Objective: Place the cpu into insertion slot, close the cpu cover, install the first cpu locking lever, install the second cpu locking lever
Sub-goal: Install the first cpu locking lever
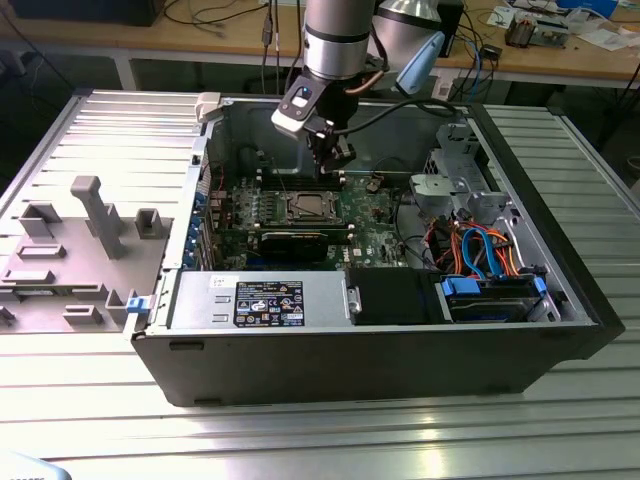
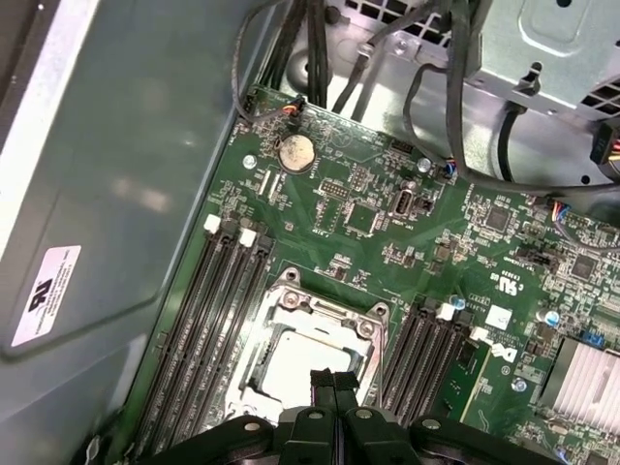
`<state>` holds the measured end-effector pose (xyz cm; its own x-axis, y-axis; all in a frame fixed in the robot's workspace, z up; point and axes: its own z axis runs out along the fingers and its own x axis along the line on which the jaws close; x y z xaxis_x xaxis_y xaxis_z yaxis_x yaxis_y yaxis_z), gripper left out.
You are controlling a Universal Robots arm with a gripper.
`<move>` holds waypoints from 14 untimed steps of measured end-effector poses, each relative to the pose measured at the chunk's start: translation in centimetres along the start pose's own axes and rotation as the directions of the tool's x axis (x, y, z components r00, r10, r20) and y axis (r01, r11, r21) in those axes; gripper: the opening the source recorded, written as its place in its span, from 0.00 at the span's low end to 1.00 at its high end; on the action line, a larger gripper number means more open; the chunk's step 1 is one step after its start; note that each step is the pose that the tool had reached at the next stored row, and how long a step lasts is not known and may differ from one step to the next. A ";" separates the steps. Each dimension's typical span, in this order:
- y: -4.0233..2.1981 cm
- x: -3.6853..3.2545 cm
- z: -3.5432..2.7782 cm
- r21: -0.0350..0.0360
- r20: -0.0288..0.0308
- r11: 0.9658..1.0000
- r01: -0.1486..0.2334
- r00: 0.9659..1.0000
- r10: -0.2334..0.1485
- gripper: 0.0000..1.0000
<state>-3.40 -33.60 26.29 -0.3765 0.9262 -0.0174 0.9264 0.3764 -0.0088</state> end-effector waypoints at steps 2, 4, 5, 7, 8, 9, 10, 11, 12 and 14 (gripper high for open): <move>0.00 0.00 0.00 0.000 0.000 1.000 0.011 1.000 -0.011 0.11; 0.00 0.00 0.00 0.000 0.000 1.000 0.022 1.000 -0.022 0.11; 0.00 0.00 0.00 -0.001 0.000 1.000 0.030 1.000 -0.030 0.11; 0.00 0.00 0.00 -0.001 0.000 0.999 0.043 0.999 -0.043 0.11; 0.00 0.00 0.00 -0.001 0.000 0.999 0.048 0.999 -0.048 0.11; 0.00 0.00 0.00 -0.001 0.001 0.999 0.053 0.999 -0.053 0.11; 0.00 0.00 0.00 -0.001 0.001 0.998 0.059 0.998 -0.059 0.11; 0.00 0.00 0.00 -0.001 0.001 0.998 0.064 0.998 -0.064 0.11; 0.00 0.00 0.00 -0.001 0.001 0.998 0.070 0.998 -0.070 0.11; 0.00 0.00 0.00 -0.001 0.001 0.997 0.081 0.997 -0.081 0.11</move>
<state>-3.40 -33.60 26.29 -0.4505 0.8926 -0.0174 0.8928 0.4504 -0.0088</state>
